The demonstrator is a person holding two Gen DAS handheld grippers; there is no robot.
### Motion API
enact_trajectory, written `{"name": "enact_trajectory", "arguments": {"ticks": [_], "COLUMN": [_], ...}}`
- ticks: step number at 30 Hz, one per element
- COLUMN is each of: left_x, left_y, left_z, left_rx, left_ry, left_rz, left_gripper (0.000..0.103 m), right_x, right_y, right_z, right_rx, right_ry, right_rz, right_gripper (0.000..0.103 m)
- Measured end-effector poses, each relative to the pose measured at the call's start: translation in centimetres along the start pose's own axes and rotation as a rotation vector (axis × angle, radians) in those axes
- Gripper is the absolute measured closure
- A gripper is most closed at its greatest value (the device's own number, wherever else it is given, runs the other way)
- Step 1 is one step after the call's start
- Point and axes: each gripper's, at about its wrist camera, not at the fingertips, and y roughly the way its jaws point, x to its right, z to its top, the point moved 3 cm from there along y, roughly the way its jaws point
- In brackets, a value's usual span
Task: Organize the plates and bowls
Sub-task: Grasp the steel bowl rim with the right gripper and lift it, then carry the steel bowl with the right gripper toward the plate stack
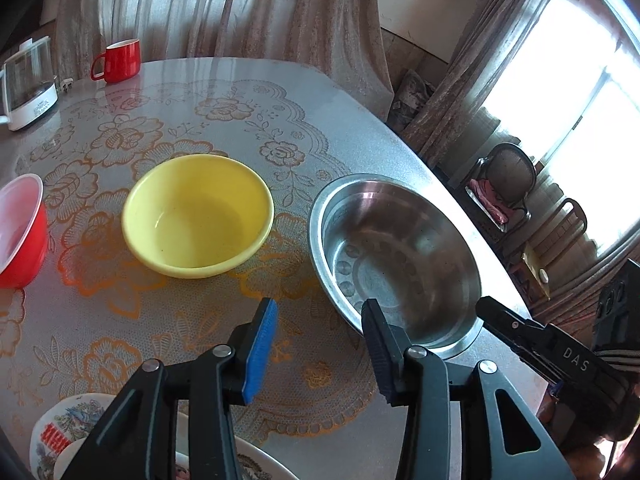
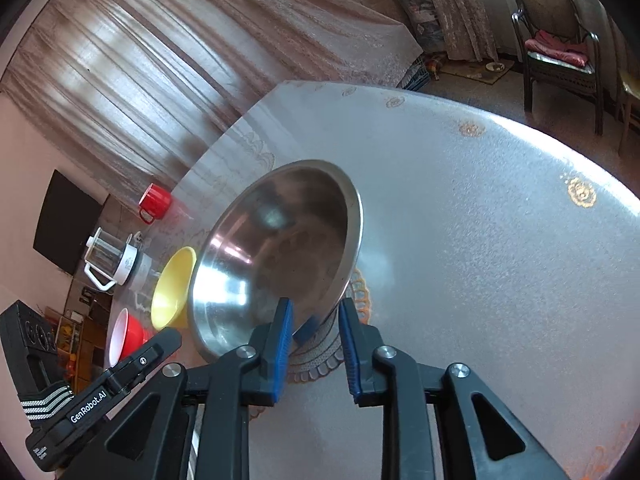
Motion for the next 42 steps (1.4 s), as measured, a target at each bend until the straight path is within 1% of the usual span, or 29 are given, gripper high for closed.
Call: {"name": "enact_trajectory", "arguments": {"ticks": [2, 4, 5, 8, 10, 12, 13, 15, 18, 21, 22, 23, 24, 26, 27, 29, 33, 35, 38, 40, 42], "left_x": [-0.2, -0.3, -0.3, 0.0, 0.2, 0.3, 0.4, 0.3, 0.4, 0.7, 0.7, 0.7, 0.6, 0.5, 0.6, 1.0, 1.3, 1.0, 0.8, 1.1, 1.2], "left_y": [0.5, 1.0, 1.2, 1.6, 1.8, 2.2, 2.4, 2.7, 3.6, 4.3, 4.4, 4.4, 4.5, 4.4, 4.3, 4.0, 4.2, 4.4, 4.8, 4.8, 4.8], "left_z": [0.1, 0.3, 0.4, 0.6, 0.9, 1.1, 1.2, 1.4, 1.6, 1.6, 1.5, 1.3, 1.2, 1.1, 1.1, 1.2, 1.5, 1.5, 1.6, 1.6, 1.6], "left_rx": [-0.012, -0.024, -0.025, -0.037, -0.036, -0.041, -0.043, -0.050, -0.082, -0.100, -0.092, -0.081, -0.070, -0.049, -0.044, -0.031, -0.026, -0.027, -0.027, -0.022, -0.019], "left_ry": [-0.024, -0.048, -0.055, -0.061, -0.059, -0.060, -0.068, -0.082, -0.100, -0.104, -0.104, -0.106, -0.109, -0.108, -0.101, -0.081, -0.069, -0.090, -0.088, -0.073, -0.074], "left_rz": [-0.008, -0.022, -0.023, -0.029, -0.028, -0.019, -0.023, -0.032, -0.045, -0.047, -0.037, -0.025, -0.024, -0.034, -0.034, -0.030, -0.012, 0.011, 0.009, 0.017, 0.024], "left_gripper": [0.058, 0.059, 0.061, 0.064, 0.067, 0.074, 0.074, 0.075, 0.075, 0.076, 0.077, 0.083, 0.085, 0.086, 0.086, 0.086, 0.085, 0.084, 0.083, 0.085, 0.086], "right_x": [0.1, 0.1, 0.1, 0.1, 0.3, 0.5, 0.5, 0.7, 0.9, 1.0, 1.0, 1.0, 1.1, 1.5, 1.7, 1.9, 2.9, 3.1, 3.0, 3.1, 3.5], "right_y": [-0.5, -0.7, -0.5, -0.1, 0.4, 0.9, 1.2, 1.7, 2.2, 3.5, 3.8, 4.2, 4.4, 4.9, 5.2, 5.8, 6.2, 6.2, 6.2, 6.2, 6.1], "right_z": [0.8, 1.6, 2.0, 2.8, 3.3, 3.7, 3.9, 4.3, 4.7, 4.8, 4.6, 4.5, 4.4, 4.0, 3.7, 2.9, 2.7, 2.7, 2.8, 2.8, 2.9], "right_rx": [0.038, 0.063, 0.073, 0.105, 0.111, 0.116, 0.121, 0.120, 0.113, 0.073, 0.066, 0.065, 0.074, 0.091, 0.093, 0.117, 0.098, 0.101, 0.102, 0.104, 0.110], "right_ry": [-0.011, -0.028, -0.034, -0.058, -0.054, -0.063, -0.066, -0.064, -0.062, -0.051, -0.044, -0.043, -0.044, -0.043, -0.041, -0.060, 0.002, 0.004, 0.002, 0.007, 0.020], "right_rz": [-0.013, -0.039, -0.049, -0.090, -0.116, -0.126, -0.123, -0.110, -0.075, -0.052, -0.040, -0.022, -0.012, 0.026, 0.039, 0.052, 0.120, 0.123, 0.133, 0.128, 0.128], "right_gripper": [0.069, 0.069, 0.069, 0.069, 0.071, 0.076, 0.077, 0.080, 0.082, 0.082, 0.084, 0.086, 0.086, 0.087, 0.090, 0.091, 0.090, 0.089, 0.085, 0.079, 0.076]}}
